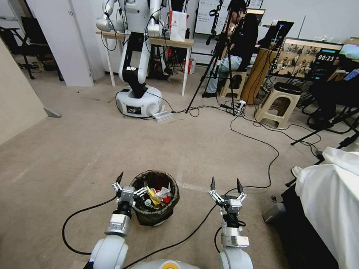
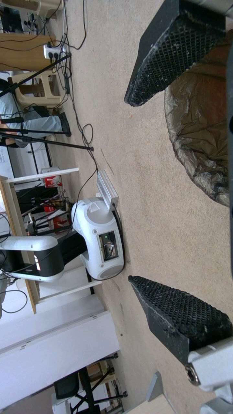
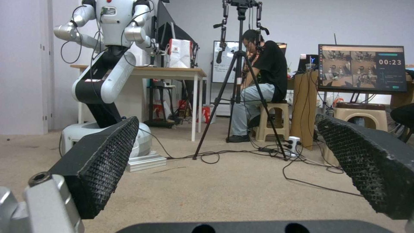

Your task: Pick up the trash bin, then pick up the garbage from the floor and place it into the trash bin.

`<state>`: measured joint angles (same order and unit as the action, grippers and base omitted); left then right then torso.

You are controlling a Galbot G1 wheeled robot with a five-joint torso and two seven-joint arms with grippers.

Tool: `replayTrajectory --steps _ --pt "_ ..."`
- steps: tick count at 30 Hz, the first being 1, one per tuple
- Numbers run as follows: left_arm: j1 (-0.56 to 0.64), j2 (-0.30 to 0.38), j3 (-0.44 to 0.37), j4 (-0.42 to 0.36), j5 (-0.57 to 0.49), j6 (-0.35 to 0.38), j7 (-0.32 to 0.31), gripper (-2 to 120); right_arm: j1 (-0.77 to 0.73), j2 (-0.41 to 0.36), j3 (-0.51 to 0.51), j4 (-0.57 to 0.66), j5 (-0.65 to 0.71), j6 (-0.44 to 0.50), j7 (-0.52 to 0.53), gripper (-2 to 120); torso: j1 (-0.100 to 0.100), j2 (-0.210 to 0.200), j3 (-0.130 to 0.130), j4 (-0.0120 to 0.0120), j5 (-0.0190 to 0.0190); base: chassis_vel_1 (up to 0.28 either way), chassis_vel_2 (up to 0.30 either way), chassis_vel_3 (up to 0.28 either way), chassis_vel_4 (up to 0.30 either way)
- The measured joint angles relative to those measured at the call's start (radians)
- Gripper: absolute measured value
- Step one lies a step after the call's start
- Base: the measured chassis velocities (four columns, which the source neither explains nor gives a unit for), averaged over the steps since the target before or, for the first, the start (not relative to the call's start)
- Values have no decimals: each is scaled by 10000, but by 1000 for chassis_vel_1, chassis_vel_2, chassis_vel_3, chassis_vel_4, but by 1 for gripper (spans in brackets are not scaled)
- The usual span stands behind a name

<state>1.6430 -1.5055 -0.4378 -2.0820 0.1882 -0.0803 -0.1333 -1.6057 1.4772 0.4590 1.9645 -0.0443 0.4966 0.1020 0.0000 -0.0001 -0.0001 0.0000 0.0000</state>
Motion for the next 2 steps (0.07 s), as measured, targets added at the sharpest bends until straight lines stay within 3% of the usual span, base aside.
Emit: replayTrajectory --steps 2 --pt "0 0 0 0 -3 4 0 100 0 0 0 0 0 0 0 100 0 0 0 0 0 0 0 0 0"
